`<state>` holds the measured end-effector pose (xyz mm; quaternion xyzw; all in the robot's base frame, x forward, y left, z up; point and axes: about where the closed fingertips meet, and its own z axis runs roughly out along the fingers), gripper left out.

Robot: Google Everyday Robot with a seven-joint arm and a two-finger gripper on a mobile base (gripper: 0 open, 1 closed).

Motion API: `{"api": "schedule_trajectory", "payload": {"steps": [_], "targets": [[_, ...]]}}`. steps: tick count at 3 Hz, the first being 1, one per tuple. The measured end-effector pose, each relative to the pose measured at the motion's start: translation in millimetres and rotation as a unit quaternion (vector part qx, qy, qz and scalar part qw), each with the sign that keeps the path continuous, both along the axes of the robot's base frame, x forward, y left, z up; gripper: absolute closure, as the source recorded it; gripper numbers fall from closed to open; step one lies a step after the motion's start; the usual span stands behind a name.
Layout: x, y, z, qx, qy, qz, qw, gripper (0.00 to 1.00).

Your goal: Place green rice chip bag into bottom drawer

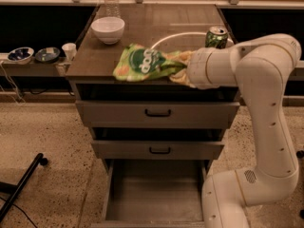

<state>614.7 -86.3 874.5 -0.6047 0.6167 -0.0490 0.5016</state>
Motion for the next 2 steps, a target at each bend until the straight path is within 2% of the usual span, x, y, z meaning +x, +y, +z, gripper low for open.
{"api": "schedule_trajectory", "payload": {"steps": [1,2], "targets": [[-39.7,1.5,-16.7,-0.050,-0.019,0.043,0.9976,1.00],[-65.2,-12.1,-38.9,-0.101,-0.021,0.050,0.9934,1.00]]}}
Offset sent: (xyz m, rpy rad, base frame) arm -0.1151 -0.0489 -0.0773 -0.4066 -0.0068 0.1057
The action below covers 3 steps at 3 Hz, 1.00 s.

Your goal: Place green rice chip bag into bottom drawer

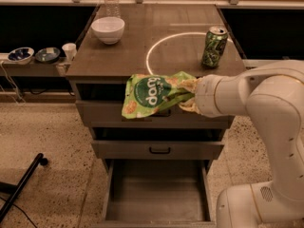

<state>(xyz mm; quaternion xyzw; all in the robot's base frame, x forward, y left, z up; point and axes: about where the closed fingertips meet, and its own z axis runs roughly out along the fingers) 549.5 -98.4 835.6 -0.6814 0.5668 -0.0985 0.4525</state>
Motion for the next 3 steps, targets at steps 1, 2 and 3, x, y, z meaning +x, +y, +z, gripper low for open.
{"api": "schedule_trajectory", "payload": {"steps": [1,2,3], "targets": [[-14.7,-27.3,-51.1,-0.090,0.009,-0.014,0.9958,1.00],[-23.3,-48.9,-86.2,-0.141,0.027,-0.023,0.9894,1.00],[-38.3,-66.6,-116.0,-0.171,0.058,-0.016,0.9835,1.00]]}}
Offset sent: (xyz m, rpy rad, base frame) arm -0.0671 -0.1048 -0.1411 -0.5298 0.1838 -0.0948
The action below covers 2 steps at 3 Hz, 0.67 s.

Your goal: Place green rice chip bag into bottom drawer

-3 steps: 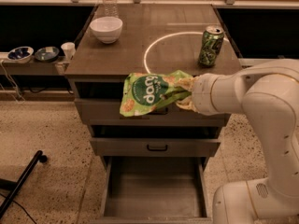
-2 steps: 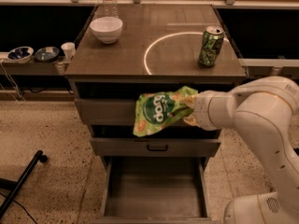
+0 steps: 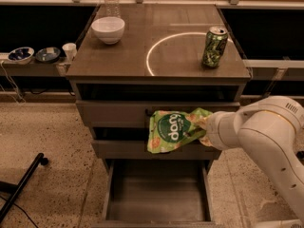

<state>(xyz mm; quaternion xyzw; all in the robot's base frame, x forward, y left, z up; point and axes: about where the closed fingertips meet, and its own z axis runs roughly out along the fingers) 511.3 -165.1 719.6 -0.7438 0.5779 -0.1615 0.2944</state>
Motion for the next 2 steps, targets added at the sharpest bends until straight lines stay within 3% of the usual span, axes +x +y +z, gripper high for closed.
{"api": "schedule_trajectory", "payload": {"steps": [1,2], "targets": [[4.2,-0.2,-3.6,0.006,0.000,-0.001,1.0000,1.00],[8.2,7.6,-29.7,-0.019,0.026,0.013,0.9994,1.00]]}}
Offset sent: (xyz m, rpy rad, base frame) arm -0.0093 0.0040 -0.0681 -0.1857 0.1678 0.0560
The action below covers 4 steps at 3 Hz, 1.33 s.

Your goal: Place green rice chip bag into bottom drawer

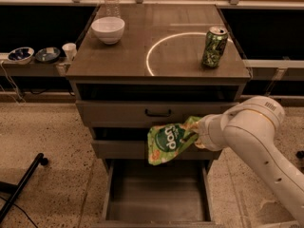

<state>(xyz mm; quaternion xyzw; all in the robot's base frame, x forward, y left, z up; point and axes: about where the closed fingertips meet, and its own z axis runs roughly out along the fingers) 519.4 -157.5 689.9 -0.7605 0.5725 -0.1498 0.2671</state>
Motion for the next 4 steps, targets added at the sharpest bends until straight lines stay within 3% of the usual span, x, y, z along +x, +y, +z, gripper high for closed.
{"api": "schedule_trajectory", "payload": {"steps": [1,2,3,4], "targets": [[-28.7,8.0,-52.1,-0.040,0.048,0.026,0.9977,1.00],[-68.7,18.8,-99.3,-0.091,0.081,0.058,0.9908,1.00],[-90.9,30.4,-160.8,-0.122,0.105,0.068,0.9845,1.00],[-84.0,35.5,-182.0,-0.128,0.111,0.067,0.9832,1.00]]}}
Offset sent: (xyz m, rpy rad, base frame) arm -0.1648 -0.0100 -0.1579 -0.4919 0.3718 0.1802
